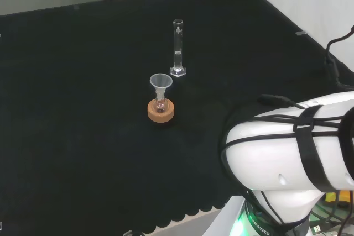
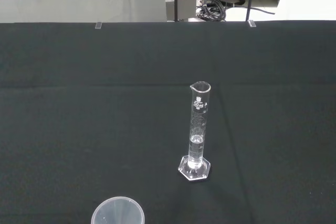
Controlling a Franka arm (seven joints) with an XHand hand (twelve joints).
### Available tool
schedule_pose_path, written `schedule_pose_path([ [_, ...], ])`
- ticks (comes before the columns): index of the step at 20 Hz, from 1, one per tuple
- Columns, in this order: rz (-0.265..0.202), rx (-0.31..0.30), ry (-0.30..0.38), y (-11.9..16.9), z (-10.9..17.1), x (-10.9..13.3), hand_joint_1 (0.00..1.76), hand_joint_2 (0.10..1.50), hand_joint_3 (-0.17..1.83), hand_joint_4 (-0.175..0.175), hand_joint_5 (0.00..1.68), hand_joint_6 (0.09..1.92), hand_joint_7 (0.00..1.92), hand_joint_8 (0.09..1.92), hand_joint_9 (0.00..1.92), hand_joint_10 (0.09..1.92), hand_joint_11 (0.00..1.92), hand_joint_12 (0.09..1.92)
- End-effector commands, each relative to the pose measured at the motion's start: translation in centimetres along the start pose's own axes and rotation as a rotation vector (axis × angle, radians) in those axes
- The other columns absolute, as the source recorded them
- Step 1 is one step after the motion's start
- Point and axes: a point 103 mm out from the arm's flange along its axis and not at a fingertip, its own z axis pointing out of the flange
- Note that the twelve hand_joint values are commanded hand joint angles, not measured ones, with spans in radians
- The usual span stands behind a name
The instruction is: Pick up the graduated cylinder.
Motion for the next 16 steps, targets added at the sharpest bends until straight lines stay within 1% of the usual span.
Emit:
schedule_pose_path([
  [1,0.000,-0.009,-0.007,0.0,0.0,0.0,0.22,1.33,-0.03,-0.020,0.30,0.09,0.05,0.58,0.26,0.63,0.11,1.36],
  [2,0.000,-0.010,-0.008,0.0,0.0,0.0,0.15,1.36,-0.02,-0.014,0.28,0.09,0.03,0.57,0.24,0.62,0.10,1.36],
  [4,0.004,-0.007,-0.004,0.0,0.0,-0.2,0.09,1.39,0.00,-0.010,0.27,0.09,0.02,0.55,0.23,0.62,0.09,1.36],
  [9,0.010,-0.009,-0.006,0.0,0.0,-0.3,0.08,1.40,0.00,-0.009,0.27,0.09,0.02,0.54,0.23,0.63,0.09,1.36],
  [12,0.022,0.001,0.001,0.2,0.1,-0.4,0.09,1.40,0.00,-0.009,0.28,0.09,0.03,0.54,0.23,0.63,0.09,1.36],
  [16,0.044,0.023,0.015,1.2,1.3,-1.6,0.09,1.39,0.00,-0.010,0.28,0.09,0.03,0.54,0.23,0.63,0.09,1.36],
])
